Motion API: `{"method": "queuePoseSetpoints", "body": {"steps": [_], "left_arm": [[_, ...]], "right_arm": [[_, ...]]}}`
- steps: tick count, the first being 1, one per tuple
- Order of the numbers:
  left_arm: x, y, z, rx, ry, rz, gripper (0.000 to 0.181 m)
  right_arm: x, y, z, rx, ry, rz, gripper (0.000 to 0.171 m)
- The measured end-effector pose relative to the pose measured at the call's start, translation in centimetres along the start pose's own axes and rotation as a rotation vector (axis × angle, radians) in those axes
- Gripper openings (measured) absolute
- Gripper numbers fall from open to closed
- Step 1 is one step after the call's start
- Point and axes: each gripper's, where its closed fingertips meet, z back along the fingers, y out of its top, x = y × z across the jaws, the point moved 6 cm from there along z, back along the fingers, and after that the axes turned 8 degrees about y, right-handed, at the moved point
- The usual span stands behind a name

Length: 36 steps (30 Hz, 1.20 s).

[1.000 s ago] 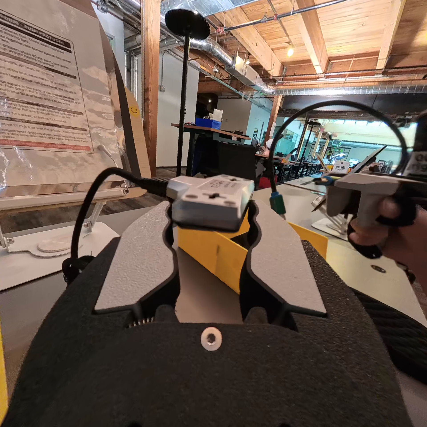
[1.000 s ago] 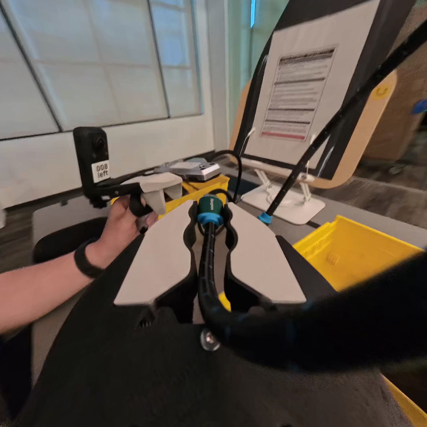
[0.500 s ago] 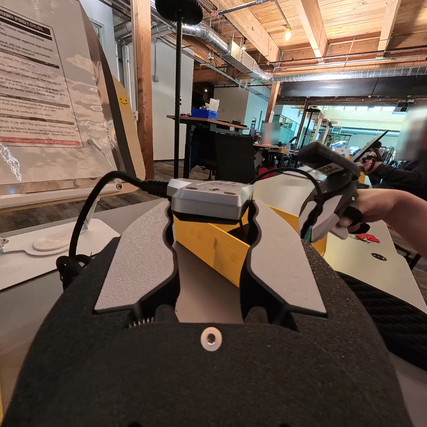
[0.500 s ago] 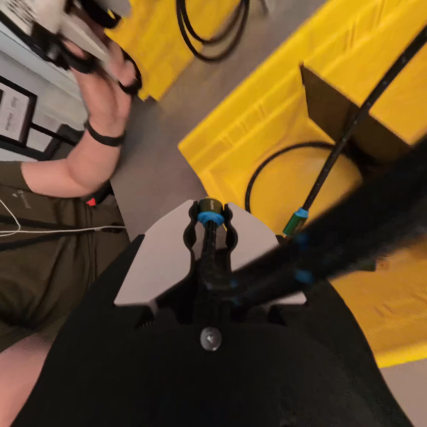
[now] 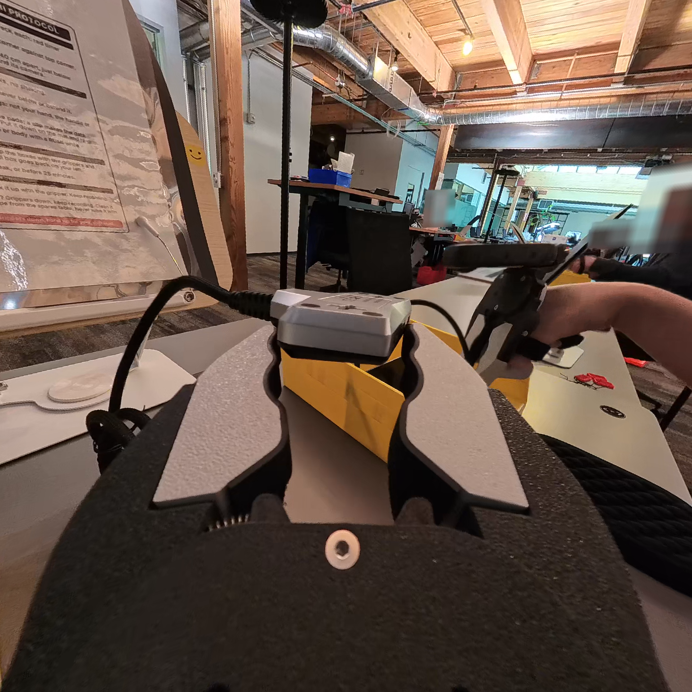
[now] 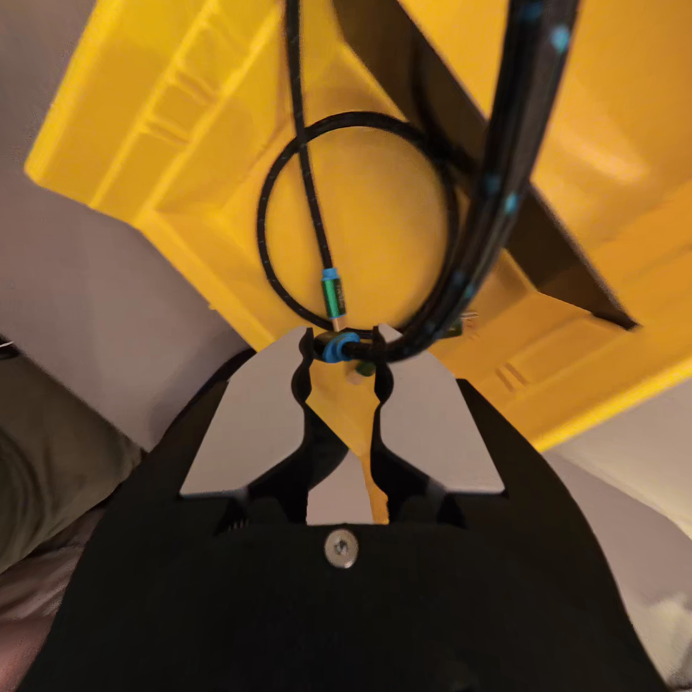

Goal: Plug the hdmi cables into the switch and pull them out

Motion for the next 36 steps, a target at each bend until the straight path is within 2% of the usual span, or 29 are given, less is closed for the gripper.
{"method": "queuePoseSetpoints", "body": {"steps": [6,8,10,13,16,17,19,23,26,29,36], "left_arm": [[-0.2,-0.1,0.0,-0.004,0.006,0.004,0.062],[-0.3,-0.1,0.0,-0.001,0.006,0.006,0.062],[-0.3,-0.1,0.0,0.000,0.006,0.007,0.062],[-0.4,-0.2,0.0,-0.002,0.008,0.006,0.062],[-0.4,-0.3,0.0,-0.005,0.007,0.001,0.062],[-0.3,-0.4,-0.1,-0.007,0.006,0.000,0.062],[-0.2,-0.4,-0.2,-0.013,0.006,-0.006,0.062],[-0.2,-0.5,-0.2,-0.017,0.008,-0.019,0.062],[-0.2,-0.5,-0.2,-0.018,0.010,-0.018,0.062],[-0.3,-0.5,-0.2,-0.020,0.010,-0.013,0.062],[-0.3,-0.3,-0.2,-0.010,0.006,0.005,0.062]], "right_arm": [[1.7,-0.5,4.4,0.032,-0.288,0.017,0.042],[1.7,-0.1,5.3,0.049,-0.356,0.166,0.042],[1.3,0.4,5.3,0.043,-0.473,0.426,0.038],[0.2,0.5,3.9,-0.100,-0.627,0.754,0.033],[-0.1,0.0,2.2,-0.357,-0.783,1.060,0.037],[0.1,-0.3,1.6,-0.428,-0.792,1.108,0.042],[0.5,-0.8,0.4,-0.539,-0.802,1.200,0.042],[0.4,-1.2,-2.1,-0.598,-0.794,1.361,0.044],[1.2,-1.5,-3.4,-0.644,-0.783,1.365,0.040],[1.5,-1.4,-3.7,-0.683,-0.791,1.340,0.026],[-3.5,-0.7,-3.1,-0.428,-0.347,0.897,0.024]]}}
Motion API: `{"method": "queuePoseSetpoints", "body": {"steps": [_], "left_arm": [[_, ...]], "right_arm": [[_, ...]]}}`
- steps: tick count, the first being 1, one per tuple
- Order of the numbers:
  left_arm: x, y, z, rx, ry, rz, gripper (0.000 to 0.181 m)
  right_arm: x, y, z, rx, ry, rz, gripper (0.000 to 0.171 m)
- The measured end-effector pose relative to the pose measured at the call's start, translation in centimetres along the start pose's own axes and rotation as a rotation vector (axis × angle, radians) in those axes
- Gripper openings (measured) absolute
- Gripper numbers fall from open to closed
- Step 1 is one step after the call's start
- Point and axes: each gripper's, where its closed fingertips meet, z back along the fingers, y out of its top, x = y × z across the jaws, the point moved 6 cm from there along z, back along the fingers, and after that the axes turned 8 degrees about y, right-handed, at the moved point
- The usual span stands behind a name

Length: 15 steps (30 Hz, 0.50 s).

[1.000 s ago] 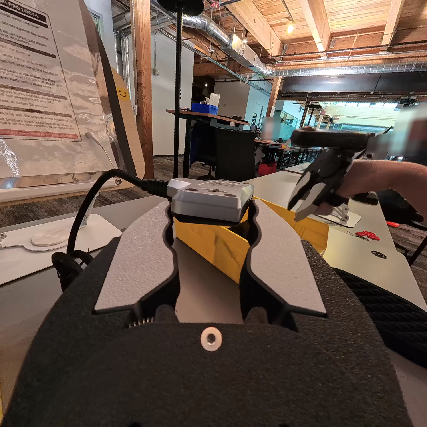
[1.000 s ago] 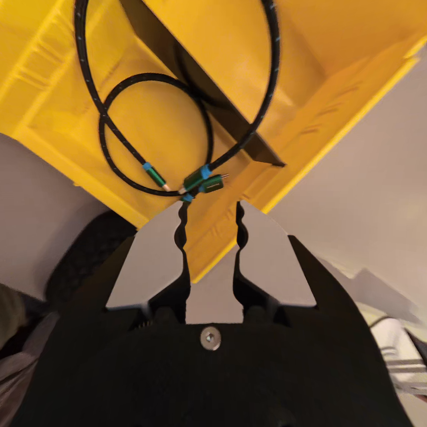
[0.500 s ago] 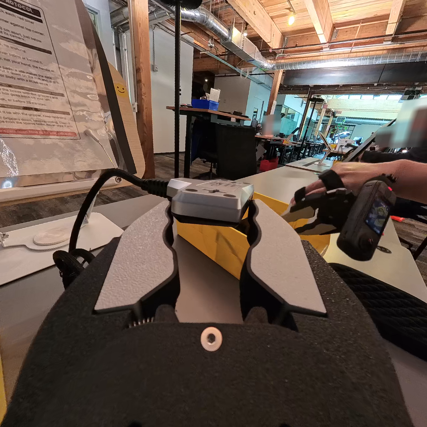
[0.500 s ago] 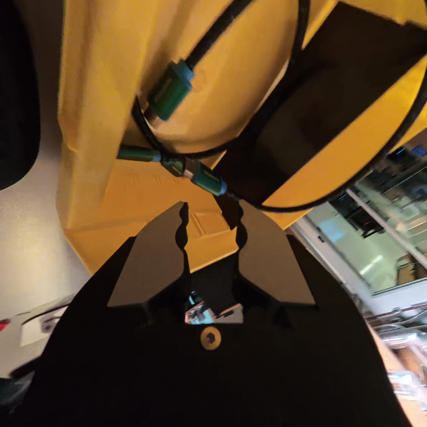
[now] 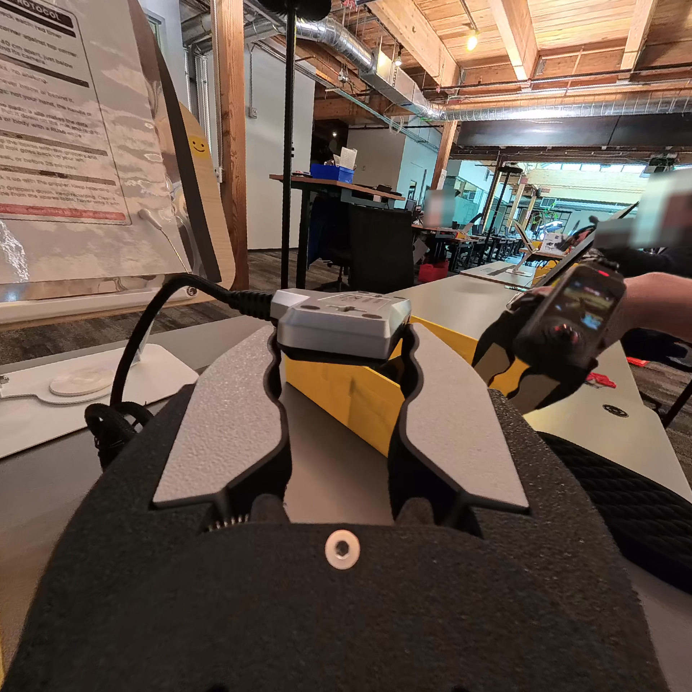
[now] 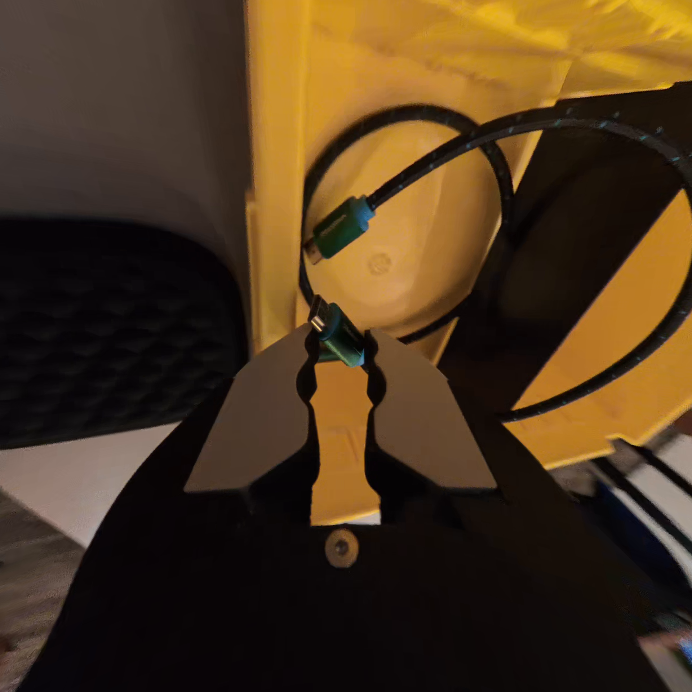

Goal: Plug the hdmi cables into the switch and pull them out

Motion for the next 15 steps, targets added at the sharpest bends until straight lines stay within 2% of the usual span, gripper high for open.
{"method": "queuePoseSetpoints", "body": {"steps": [5,8,11,15], "left_arm": [[0.3,-0.2,-0.1,-0.011,-0.008,-0.009,0.062],[0.3,0.0,0.0,-0.005,-0.009,-0.006,0.062],[0.2,0.0,0.0,-0.005,-0.012,0.005,0.062],[0.1,0.1,0.1,0.001,-0.007,0.009,0.062]], "right_arm": [[0.0,1.0,0.6,0.088,0.184,-0.185,0.024],[0.6,2.1,0.6,0.139,0.225,-0.255,0.024],[2.5,2.9,0.0,0.209,0.185,-0.329,0.022],[2.7,3.4,-2.5,0.240,0.435,-0.538,0.029]]}}
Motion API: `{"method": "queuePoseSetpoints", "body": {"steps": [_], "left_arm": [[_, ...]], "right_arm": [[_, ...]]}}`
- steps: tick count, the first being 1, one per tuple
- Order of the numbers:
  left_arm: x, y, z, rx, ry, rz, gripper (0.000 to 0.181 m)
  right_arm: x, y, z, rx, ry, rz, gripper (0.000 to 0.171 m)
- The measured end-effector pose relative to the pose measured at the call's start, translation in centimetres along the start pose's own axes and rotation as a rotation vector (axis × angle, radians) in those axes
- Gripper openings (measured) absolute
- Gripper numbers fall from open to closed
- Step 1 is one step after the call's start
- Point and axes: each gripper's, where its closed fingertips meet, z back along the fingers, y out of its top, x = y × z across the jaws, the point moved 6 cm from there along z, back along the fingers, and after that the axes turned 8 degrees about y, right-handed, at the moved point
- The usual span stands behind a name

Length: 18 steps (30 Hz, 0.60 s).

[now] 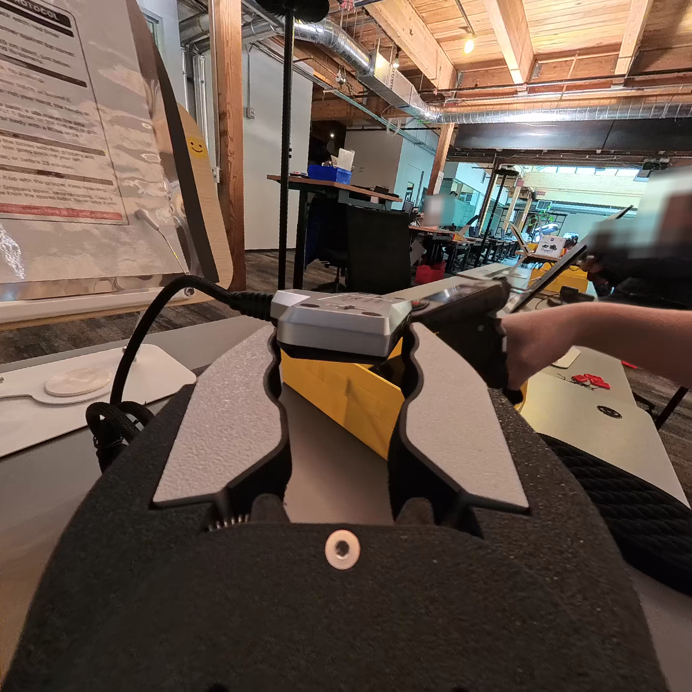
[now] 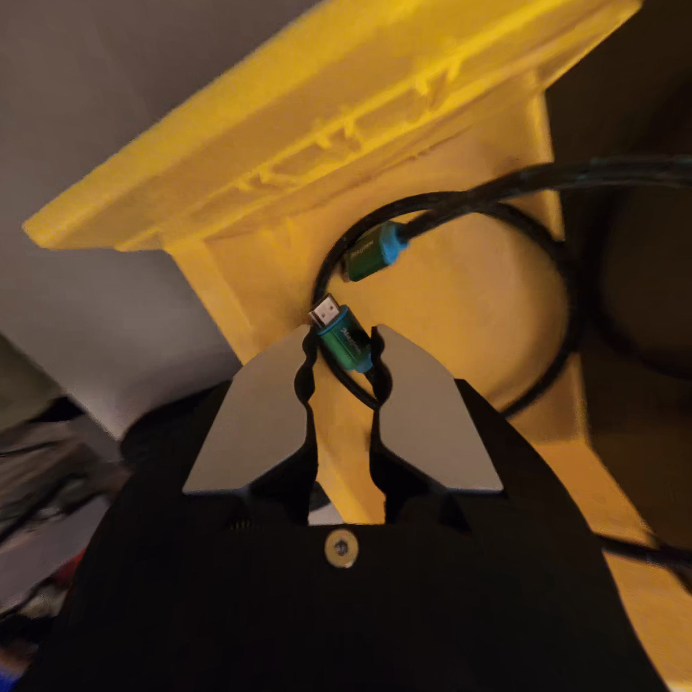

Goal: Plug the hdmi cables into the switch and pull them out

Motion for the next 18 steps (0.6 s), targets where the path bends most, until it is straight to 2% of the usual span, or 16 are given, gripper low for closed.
{"method": "queuePoseSetpoints", "body": {"steps": [4,8,11,13,16,18], "left_arm": [[-0.3,0.1,0.1,0.009,0.001,0.016,0.062],[-0.3,0.1,0.0,0.006,-0.008,0.021,0.061],[0.0,-0.1,-0.1,-0.010,-0.036,0.018,0.062],[0.4,-0.2,-0.3,-0.029,-0.060,0.021,0.062],[0.9,-0.6,-0.6,-0.050,-0.100,0.040,0.061],[1.2,-0.8,-0.8,-0.069,-0.124,0.059,0.061]], "right_arm": [[-0.2,0.4,-0.3,0.084,0.129,-0.025,0.031],[-1.7,0.7,3.5,0.224,0.103,0.080,0.040],[-3.8,1.6,7.3,0.353,-0.036,0.230,0.043],[-5.6,3.0,9.6,0.467,-0.274,0.402,0.042],[-9.3,5.3,12.0,0.624,-0.775,0.702,0.040],[-11.9,6.4,11.7,0.680,-0.970,0.852,0.044]]}}
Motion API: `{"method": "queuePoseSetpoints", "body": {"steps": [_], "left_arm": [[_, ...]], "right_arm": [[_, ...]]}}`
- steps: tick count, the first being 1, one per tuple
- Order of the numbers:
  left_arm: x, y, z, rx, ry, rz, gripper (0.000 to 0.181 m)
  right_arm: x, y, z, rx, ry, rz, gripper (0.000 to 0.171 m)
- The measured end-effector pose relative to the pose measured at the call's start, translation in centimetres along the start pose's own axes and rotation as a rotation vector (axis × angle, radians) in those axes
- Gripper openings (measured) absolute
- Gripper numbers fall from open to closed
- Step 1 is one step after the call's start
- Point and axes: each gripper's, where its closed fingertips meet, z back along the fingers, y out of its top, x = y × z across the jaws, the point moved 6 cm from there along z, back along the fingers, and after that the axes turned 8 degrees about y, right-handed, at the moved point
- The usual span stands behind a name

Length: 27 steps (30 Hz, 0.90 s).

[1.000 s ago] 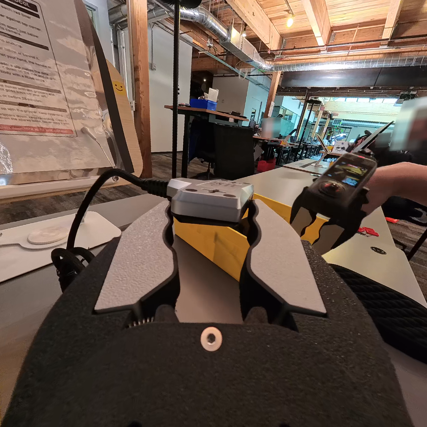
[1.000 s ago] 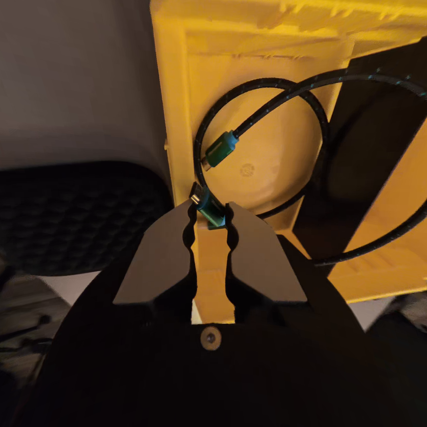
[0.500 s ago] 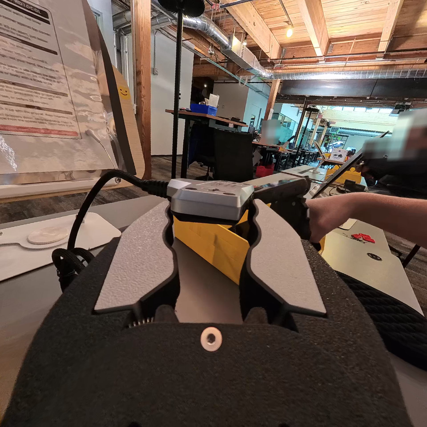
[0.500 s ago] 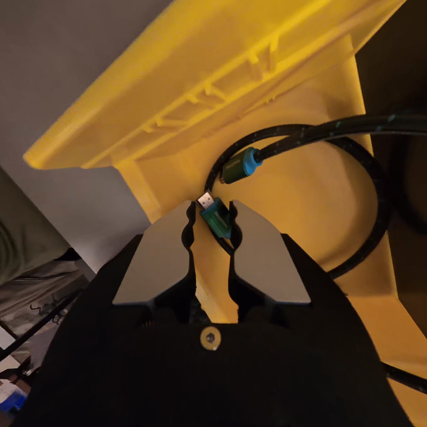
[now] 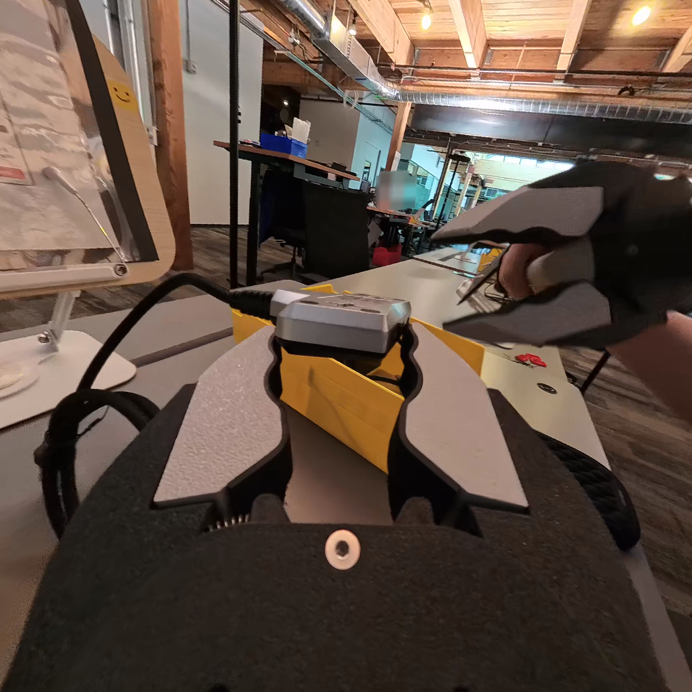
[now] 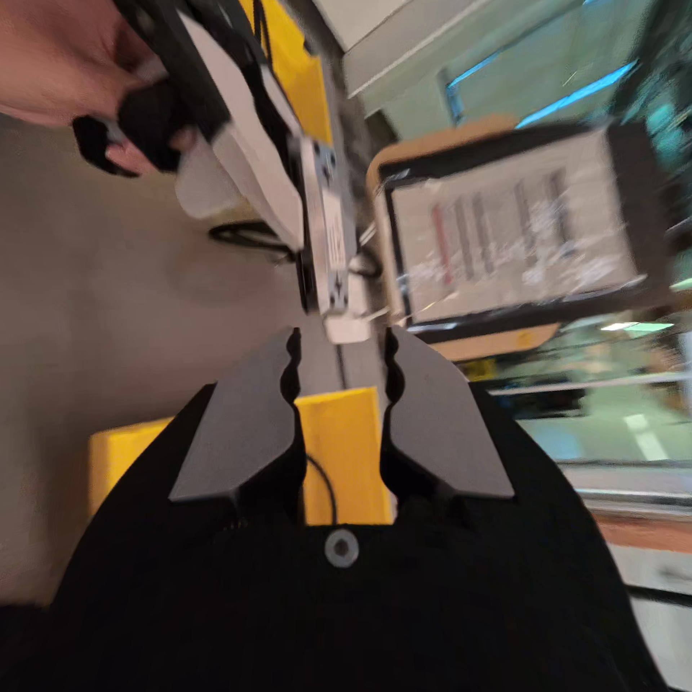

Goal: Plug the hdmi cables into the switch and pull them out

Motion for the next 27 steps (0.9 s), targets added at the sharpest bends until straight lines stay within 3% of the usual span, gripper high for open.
{"method": "queuePoseSetpoints", "body": {"steps": [1,5,7,9,14,19,22,27], "left_arm": [[0.1,-0.1,-0.1,-0.006,-0.013,0.012,0.061],[0.5,0.1,-0.1,0.002,-0.058,0.065,0.060],[0.7,0.2,-0.1,0.005,-0.104,0.110,0.059],[0.7,0.2,-0.1,0.002,-0.138,0.145,0.059],[-0.7,0.5,0.4,0.070,-0.112,0.162,0.060],[-4.2,-0.8,0.5,0.012,0.148,0.286,0.061],[-5.0,-1.1,0.5,0.003,0.160,0.374,0.048],[-5.9,-0.6,1.2,0.054,0.246,0.369,0.046]], "right_arm": [[-0.7,0.9,-0.3,0.010,-0.056,0.085,0.052],[-2.3,1.6,-2.8,-0.083,-0.238,0.289,0.052],[-2.4,1.3,-4.1,-0.127,-0.276,0.294,0.051],[-2.2,1.1,-4.9,-0.168,-0.296,0.286,0.029],[-0.4,0.8,-5.2,-0.177,-0.218,0.167,0.022],[4.1,0.3,-4.0,-0.175,-0.141,-0.029,0.021],[7.5,0.6,-2.1,-0.172,-0.156,-0.096,0.021],[12.7,0.6,1.6,-0.236,-0.240,-0.106,0.021]]}}
